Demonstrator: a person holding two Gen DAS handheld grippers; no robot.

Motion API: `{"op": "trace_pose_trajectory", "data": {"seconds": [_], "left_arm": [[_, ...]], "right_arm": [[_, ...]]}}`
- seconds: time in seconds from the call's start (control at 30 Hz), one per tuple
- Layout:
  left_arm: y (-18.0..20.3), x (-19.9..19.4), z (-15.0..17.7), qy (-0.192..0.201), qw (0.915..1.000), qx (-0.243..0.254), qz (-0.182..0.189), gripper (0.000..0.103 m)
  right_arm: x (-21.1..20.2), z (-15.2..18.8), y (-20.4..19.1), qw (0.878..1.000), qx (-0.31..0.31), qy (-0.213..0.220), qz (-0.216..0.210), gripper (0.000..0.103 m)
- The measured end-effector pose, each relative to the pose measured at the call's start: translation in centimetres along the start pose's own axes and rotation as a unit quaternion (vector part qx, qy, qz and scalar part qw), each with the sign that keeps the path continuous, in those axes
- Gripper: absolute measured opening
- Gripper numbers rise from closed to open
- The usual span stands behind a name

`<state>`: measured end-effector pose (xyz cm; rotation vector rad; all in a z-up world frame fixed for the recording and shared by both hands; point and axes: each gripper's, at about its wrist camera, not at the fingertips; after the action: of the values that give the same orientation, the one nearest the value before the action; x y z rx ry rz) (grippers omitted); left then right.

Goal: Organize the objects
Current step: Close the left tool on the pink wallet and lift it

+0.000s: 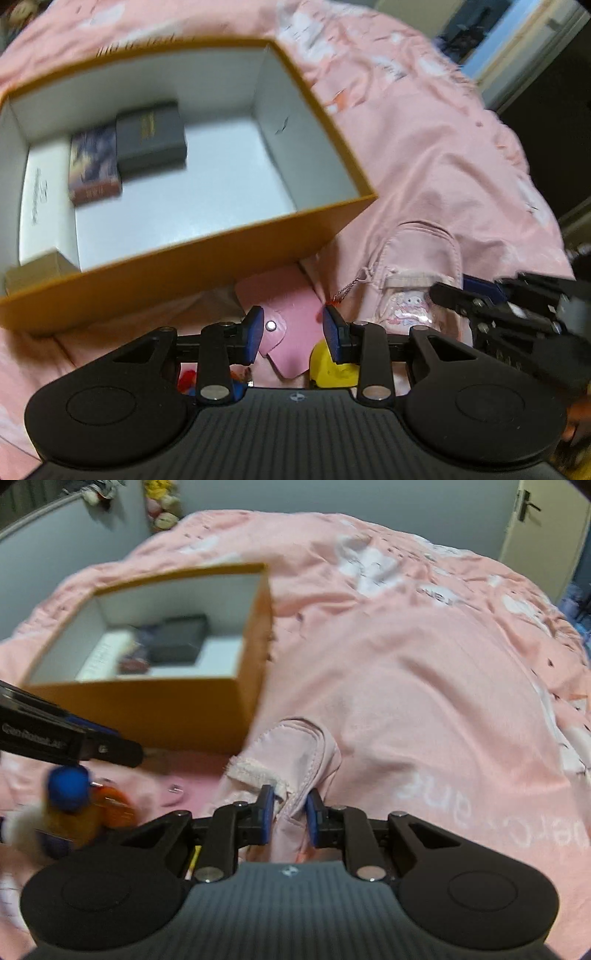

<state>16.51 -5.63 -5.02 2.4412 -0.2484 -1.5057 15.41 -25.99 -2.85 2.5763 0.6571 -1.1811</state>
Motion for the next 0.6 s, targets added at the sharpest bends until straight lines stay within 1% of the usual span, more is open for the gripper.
{"op": "trace_pose_trajectory", "data": {"seconds": [0.07,0.17,0.27,0.3,0.4,0.43,0.5,0.6], "left_arm": [[0.1,1.1,-0.1,-0.014,0.9997,-0.022,0.0,0.04],[0.4,2.4,-0.1,-0.029,0.9982,-0.051,0.01,0.044],[0.7,3.5,-0.1,-0.041,0.9974,-0.057,-0.014,0.045],[0.7,3.8,0.0,-0.046,0.9968,-0.062,-0.02,0.049],[0.1,4.4,0.3,-0.041,0.9956,-0.074,-0.04,0.067],[-0.1,4.6,0.3,-0.042,0.9947,-0.083,-0.045,0.069],[-0.9,5.0,0.4,-0.052,0.9921,-0.102,-0.052,0.072],[-1.7,5.9,0.7,-0.064,0.9886,-0.127,-0.049,0.075]], "right_arm": [[0.0,0.2,0.3,1.0,0.007,0.004,-0.006,0.02],[0.2,0.2,1.0,1.0,0.018,0.007,-0.019,0.02],[0.5,0.5,1.4,0.999,0.023,0.012,-0.027,0.02],[0.5,0.6,1.5,0.999,0.024,0.014,-0.03,0.02],[0.5,0.7,1.6,0.999,0.026,0.02,-0.037,0.021],[0.5,0.8,1.7,0.999,0.027,0.021,-0.04,0.021],[0.6,0.8,1.9,0.998,0.03,0.023,-0.044,0.022],[0.7,0.8,2.1,0.998,0.034,0.023,-0.05,0.023]]}}
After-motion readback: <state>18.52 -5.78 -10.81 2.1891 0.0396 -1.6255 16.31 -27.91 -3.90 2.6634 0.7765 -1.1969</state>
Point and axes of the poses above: each gripper's, at about its wrist camera, not at the fingertips, and x roughly the way its jaws point, y to its right, z to its underside, and after that the axes turned 4 degrees about y, right-handed
